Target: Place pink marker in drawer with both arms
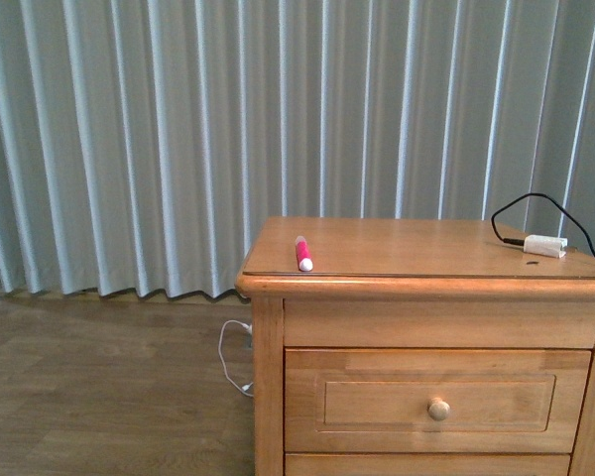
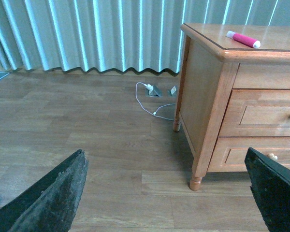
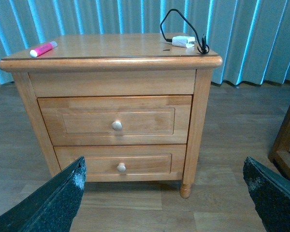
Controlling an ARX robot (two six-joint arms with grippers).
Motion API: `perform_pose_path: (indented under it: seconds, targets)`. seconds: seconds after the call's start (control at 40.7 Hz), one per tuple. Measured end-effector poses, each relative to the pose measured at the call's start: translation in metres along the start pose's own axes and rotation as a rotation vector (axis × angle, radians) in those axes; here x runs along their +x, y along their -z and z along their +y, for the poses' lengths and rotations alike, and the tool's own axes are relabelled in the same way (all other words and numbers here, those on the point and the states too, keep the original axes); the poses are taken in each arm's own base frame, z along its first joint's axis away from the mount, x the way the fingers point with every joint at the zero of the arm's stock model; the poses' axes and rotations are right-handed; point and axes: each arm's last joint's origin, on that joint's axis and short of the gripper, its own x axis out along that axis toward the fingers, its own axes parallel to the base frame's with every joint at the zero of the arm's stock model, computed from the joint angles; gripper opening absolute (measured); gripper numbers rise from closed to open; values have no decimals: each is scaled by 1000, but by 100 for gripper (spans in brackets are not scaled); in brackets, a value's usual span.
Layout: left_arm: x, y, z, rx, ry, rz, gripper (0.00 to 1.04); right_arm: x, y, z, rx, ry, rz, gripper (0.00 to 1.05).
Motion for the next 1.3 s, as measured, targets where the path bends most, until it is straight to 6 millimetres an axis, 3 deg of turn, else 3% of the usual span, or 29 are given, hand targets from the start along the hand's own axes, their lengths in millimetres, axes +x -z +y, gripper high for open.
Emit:
perform_pose_path:
  seconds: [0.737,0.787,0.836,1.032,1.155,1.303]
  targets:
    - [0,0,0,0,0,0,98,0,0,0,0,0,0,96]
    - [0,0,0,0,0,0,98,0,1,0,10,-6,49,96]
    - [0,0,0,0,0,0,98,3,1,1,37,-17,217,96]
    - [0,0,0,0,1,0,98,36,-4,8,40,-55,300,96]
    - [0,0,0,0,1,0,98,79,-4,19,25,-56,299,96]
    - [0,0,0,0,1,0,98,143,13,37,10,-48,334,96]
